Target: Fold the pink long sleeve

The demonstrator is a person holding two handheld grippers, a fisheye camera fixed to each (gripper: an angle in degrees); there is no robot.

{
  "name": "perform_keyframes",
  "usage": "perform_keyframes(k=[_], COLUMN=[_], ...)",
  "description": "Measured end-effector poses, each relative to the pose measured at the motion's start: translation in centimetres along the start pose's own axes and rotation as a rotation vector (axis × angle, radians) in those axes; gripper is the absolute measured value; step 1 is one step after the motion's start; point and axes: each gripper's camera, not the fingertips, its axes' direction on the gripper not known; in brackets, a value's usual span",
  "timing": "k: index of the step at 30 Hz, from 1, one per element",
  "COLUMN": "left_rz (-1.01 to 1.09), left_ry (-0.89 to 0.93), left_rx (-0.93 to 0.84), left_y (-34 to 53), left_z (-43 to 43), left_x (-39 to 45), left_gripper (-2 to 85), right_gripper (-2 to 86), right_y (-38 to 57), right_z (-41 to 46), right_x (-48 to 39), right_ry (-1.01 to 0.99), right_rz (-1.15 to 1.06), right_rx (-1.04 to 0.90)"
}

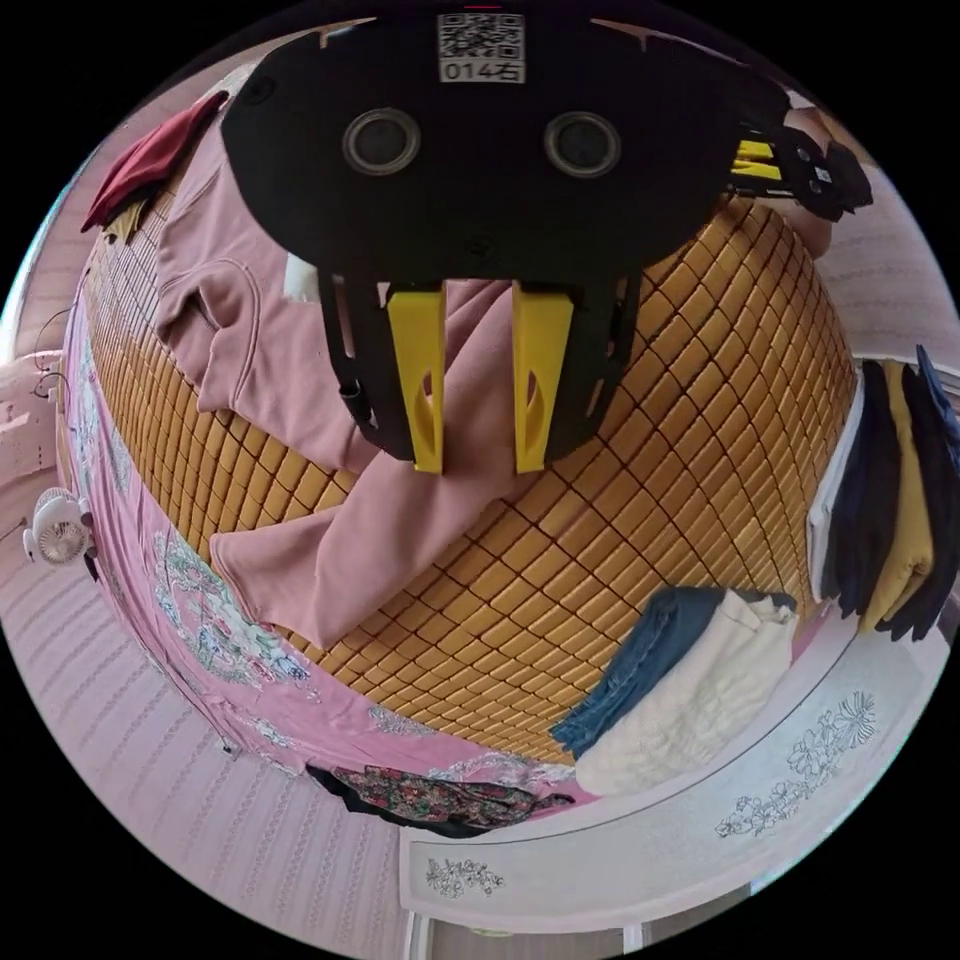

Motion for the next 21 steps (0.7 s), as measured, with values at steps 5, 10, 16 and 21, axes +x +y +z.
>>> perform_keyframes(k=[5, 10, 16, 21], left_rz=[-0.003, -0.036, -0.222, -0.328], left_ry=[0.014, 0.05, 0.016, -0.055], left_rx=[0.007, 0.113, 0.399, 0.43], left_y=[0.8, 2.2, 6.2, 6.6], left_z=[-0.9, -3.8, -9.5, -11.4], left_x=[-0.6, -1.0, -4.1, -6.3], left_gripper=[-0.4, 1.4, 3.7, 4.5], right_gripper=[3.7, 5.0, 5.2, 6.4], right_y=[0.0, 6.2, 11.4, 16.1], right_z=[-5.1, -15.2, -16.0, -14.0], right_x=[0.9, 3.4, 7.8, 6.3], right_ry=[-0.173, -0.431, -0.285, -0.276], right_rz=[-0.094, -0.314, -0.236, -0.246], right_rx=[0.173, 0.404, 0.224, 0.171])
